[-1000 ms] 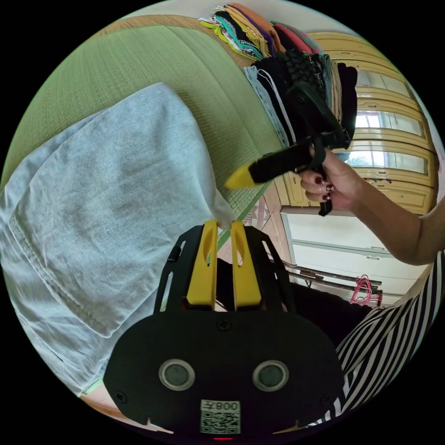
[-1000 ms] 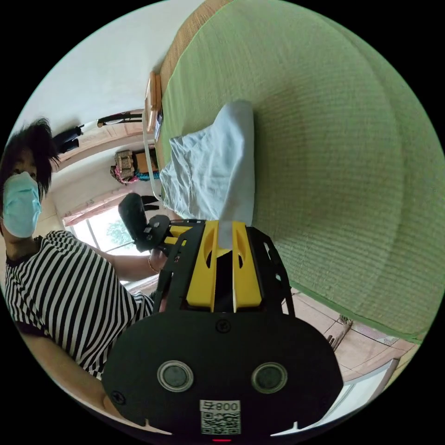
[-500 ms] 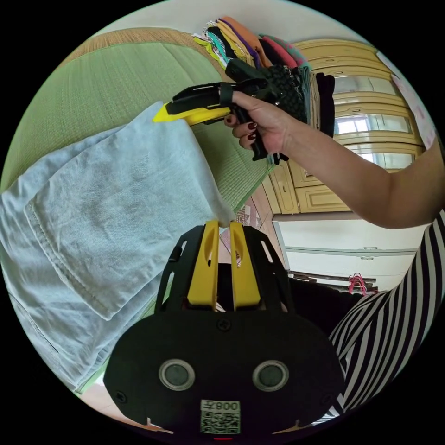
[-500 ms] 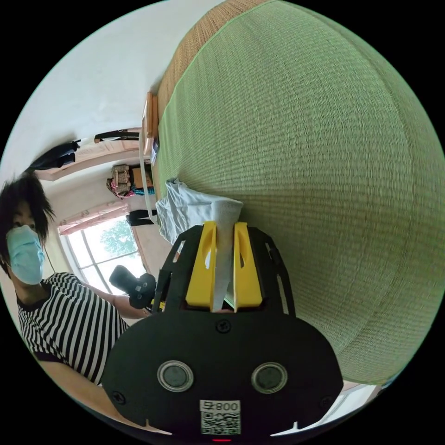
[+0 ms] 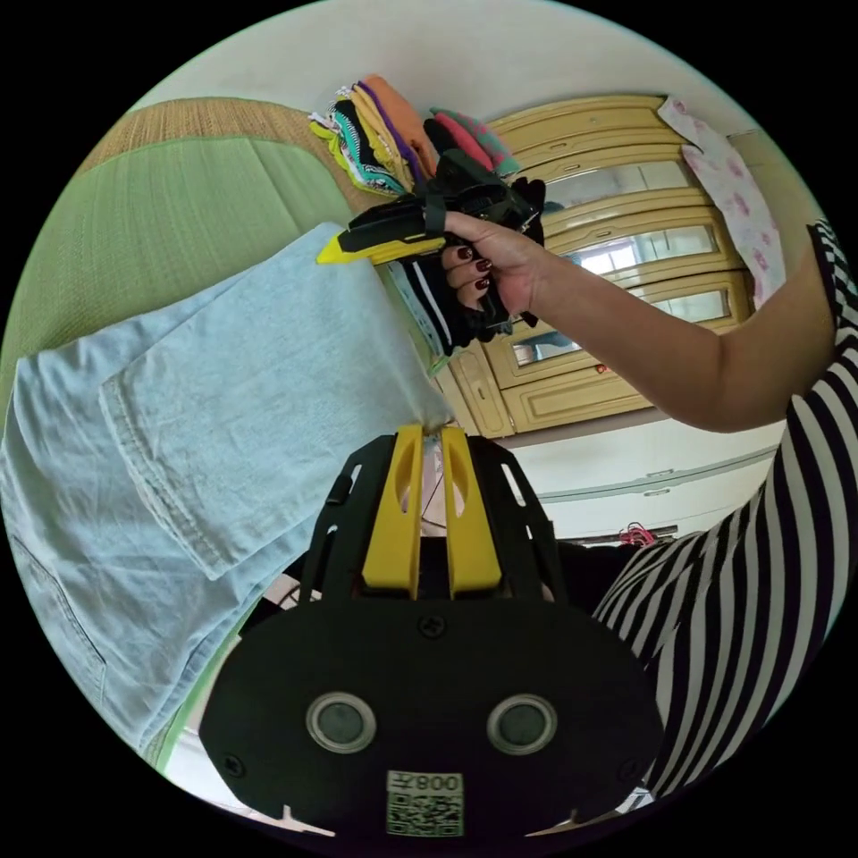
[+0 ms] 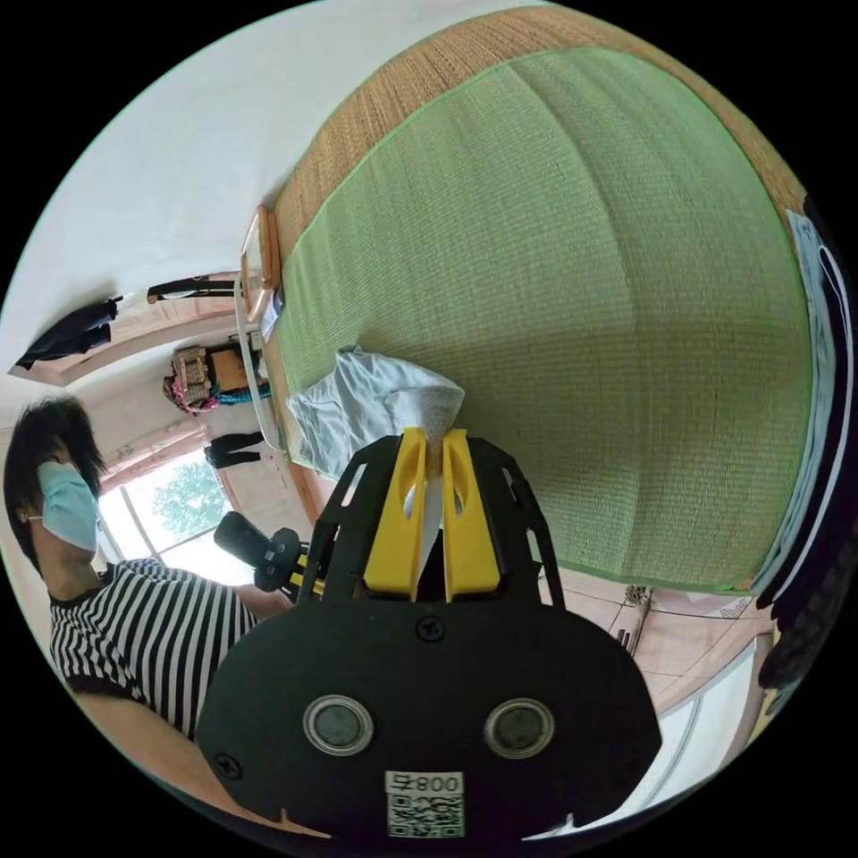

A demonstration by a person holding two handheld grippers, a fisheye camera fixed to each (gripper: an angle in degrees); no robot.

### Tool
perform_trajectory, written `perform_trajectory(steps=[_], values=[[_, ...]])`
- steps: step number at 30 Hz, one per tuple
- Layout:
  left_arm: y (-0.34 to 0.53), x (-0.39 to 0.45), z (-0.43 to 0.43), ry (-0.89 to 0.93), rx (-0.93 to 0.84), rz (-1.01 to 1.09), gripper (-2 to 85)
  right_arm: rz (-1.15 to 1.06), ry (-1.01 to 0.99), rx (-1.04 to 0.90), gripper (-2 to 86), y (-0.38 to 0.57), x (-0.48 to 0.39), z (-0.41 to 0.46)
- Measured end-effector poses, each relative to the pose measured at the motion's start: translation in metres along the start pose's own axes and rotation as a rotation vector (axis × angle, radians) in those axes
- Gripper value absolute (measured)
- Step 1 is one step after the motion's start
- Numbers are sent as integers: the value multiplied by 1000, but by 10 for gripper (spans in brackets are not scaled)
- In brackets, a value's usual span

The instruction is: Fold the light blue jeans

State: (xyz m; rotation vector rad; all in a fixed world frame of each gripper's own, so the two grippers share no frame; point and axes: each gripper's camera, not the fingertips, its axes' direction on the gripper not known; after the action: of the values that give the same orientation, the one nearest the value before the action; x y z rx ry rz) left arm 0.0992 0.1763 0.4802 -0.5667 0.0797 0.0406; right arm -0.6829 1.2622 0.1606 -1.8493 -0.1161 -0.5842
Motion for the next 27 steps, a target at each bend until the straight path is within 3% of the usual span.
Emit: perform_trajectory(steps=[6,14,19,27], values=[[59,-64,-24,41,111,-80,26,-106,-33,-24,29,2,-106,-26],[182,-156,-92,17,338,-250,25,-380,-88,-178,29,-22,-297,7],[249,-220,-110,-17,447,-358,24,-397,-127,-227,29,-35,-371,36],[333,-334,-112,-85,565,-492,25,-429,-30,-310,29,-56,-476,78]])
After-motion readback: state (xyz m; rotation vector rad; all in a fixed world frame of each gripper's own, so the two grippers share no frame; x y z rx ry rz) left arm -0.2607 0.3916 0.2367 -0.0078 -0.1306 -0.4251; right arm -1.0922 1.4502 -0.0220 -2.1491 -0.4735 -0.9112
